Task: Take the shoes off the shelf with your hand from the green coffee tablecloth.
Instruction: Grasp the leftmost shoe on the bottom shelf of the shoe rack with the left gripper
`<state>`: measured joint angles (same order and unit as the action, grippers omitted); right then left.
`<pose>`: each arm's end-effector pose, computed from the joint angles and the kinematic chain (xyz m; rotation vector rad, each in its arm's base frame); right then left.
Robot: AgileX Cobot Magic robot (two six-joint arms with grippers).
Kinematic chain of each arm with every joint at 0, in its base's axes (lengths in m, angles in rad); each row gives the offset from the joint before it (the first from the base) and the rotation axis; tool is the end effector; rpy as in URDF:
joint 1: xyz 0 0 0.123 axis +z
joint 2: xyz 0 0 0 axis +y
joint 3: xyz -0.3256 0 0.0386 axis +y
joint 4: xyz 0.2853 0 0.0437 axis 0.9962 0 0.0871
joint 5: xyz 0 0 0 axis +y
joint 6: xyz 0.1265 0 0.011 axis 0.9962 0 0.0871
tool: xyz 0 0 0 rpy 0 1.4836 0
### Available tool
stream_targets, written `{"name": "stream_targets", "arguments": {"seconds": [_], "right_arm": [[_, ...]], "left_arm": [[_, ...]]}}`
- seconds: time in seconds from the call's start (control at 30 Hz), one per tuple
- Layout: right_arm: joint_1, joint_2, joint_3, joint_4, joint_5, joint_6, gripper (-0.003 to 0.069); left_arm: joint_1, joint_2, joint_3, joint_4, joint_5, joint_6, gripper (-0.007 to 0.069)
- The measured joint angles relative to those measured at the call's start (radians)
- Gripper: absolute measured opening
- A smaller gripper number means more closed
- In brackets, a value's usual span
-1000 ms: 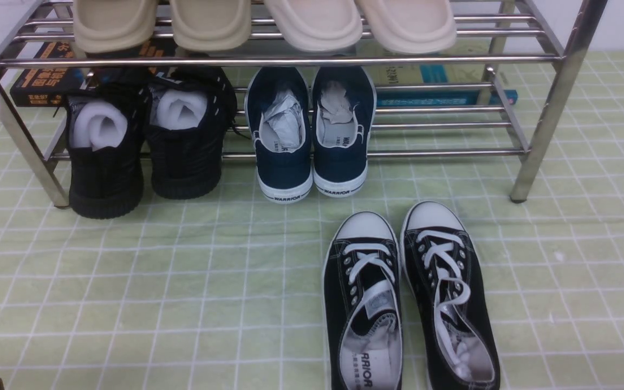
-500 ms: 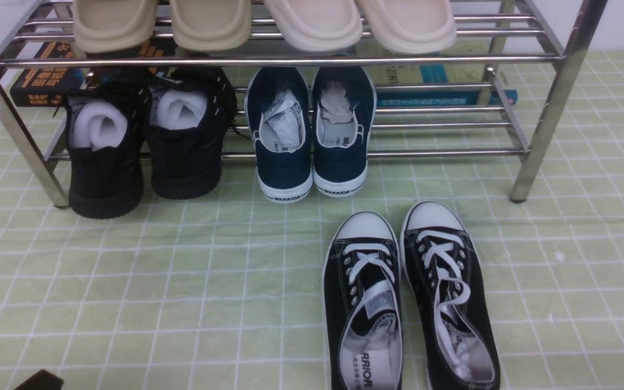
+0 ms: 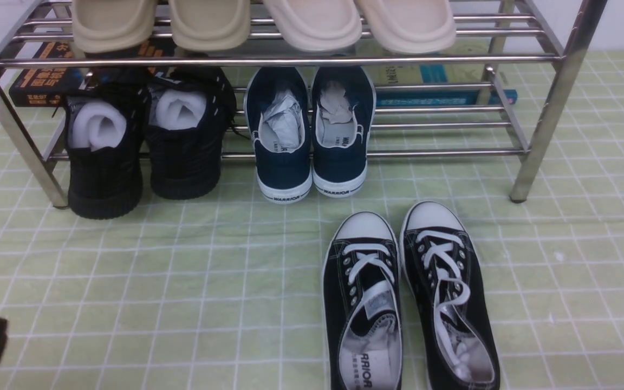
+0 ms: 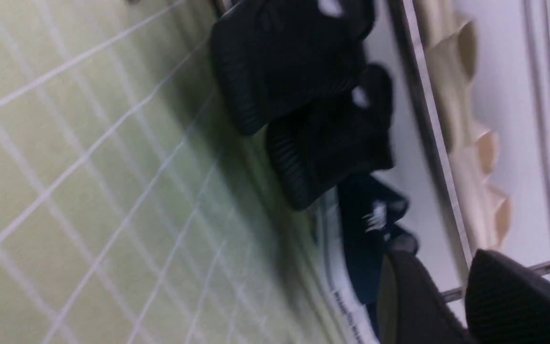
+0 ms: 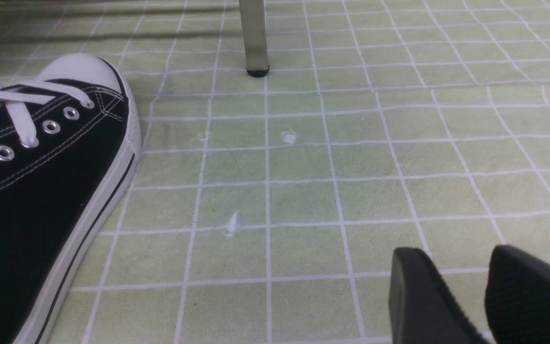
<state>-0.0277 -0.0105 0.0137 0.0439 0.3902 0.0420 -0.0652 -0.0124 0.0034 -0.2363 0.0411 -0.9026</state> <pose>0.0805 -0.0001 0.1627 0.0920 1.8747 0.0534 0.0854 -0.0068 0.2109 -0.8083 1.3743 -0.9614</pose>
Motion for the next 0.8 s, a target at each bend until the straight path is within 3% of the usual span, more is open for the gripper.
{"name": "stream_targets", "arguments": {"seconds": [0.03,0.07,0.1,0.2,0.27,0.5,0.6,0.8], "right_arm": [[0.000,0.000,0.000,0.000,0.000,0.000,0.0237],[0.000,0.000,0.000,0.000,0.000,0.000,0.0237],[0.000,0.000,0.000,0.000,0.000,0.000,0.0237],[0.000,0.000,0.000,0.000,0.000,0.000,0.0237],[0.000,0.000,0.000,0.000,0.000,0.000,0.0237],[0.000,0.000,0.000,0.000,0.000,0.000,0.0237],[0.000,0.000,0.000,0.000,0.000,0.000,0.0237],[0.000,0.000,0.000,0.000,0.000,0.000,0.0237]], "left_arm": [[0.000,0.004,-0.058,0.020,0.004,0.012,0.0122],[0.000,0.005,-0.066,0.027,0.011,0.018,0.0114],[0.000,0.045,-0.162,0.066,0.061,0.055,0.0046],[0.000,0.133,-0.289,0.120,0.183,0.116,0.0008],[0.000,0.310,-0.469,0.188,0.436,0.225,0.0001],[0.000,0.777,-0.788,0.308,0.886,0.521,0.0001],[0.000,0.981,-0.899,0.383,0.904,0.537,0.0001],[0.000,1.333,-1.158,0.471,0.869,0.453,0.0001]]}}
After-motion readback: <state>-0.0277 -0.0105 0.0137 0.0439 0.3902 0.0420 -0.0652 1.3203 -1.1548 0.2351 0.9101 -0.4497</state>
